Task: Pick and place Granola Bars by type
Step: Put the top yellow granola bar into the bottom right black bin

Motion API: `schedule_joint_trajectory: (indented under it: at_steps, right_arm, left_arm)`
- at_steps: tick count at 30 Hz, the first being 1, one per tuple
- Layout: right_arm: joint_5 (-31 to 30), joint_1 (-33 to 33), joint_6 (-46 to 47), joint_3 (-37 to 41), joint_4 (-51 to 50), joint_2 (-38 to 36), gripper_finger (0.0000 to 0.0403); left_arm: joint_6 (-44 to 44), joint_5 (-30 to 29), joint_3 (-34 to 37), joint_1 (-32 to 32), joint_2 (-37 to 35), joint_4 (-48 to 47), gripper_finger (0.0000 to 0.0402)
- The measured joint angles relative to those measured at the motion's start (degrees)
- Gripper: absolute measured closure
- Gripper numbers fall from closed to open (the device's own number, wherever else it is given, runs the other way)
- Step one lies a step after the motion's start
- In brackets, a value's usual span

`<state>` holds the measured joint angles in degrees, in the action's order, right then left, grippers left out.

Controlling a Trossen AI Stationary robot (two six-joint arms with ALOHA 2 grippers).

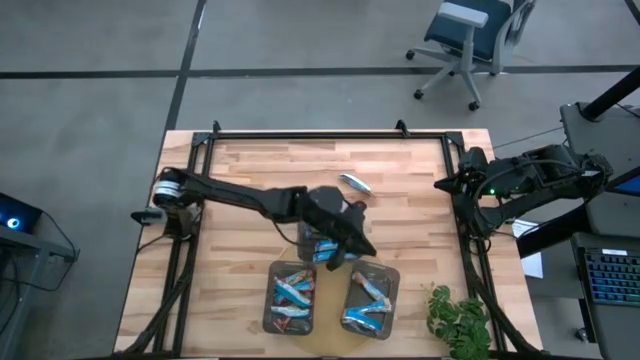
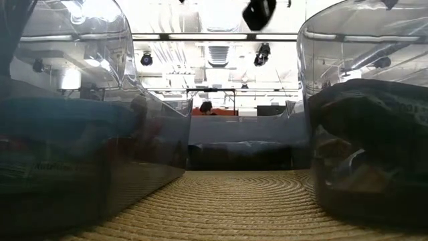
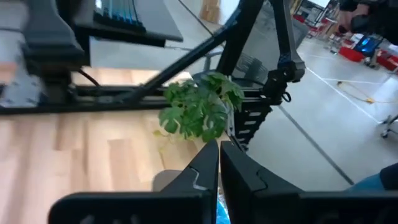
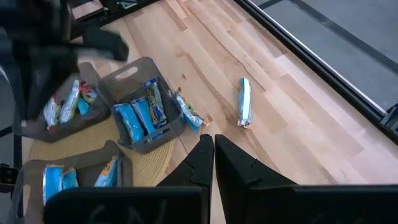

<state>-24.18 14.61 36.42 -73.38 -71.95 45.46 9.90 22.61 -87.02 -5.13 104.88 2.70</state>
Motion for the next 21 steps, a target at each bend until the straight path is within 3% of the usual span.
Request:
schedule_joint_trajectory:
  at_steps: [4, 11, 21]
  right_arm:
    - [0.0, 0.0, 0.0, 0.0, -0.3, 0.0, 0.0394]
    - [-0.1, 0.0, -0.4, 0.0, -0.3, 0.0, 0.0394]
    - [-2.6, 0.0, -0.4, 0.0, 0.0, 0.0, 0.0394]
  left_arm:
    - [-2.7, -1.5, 0.0, 1.3, -4.4, -6.2, 0.0401]
    - [-10.2, -10.9, 0.0, 4.7, -12.8, -19.9, 0.0401]
    - [-12.8, -12.3, 0.0, 13.6, -20.5, -25.8, 0.0402]
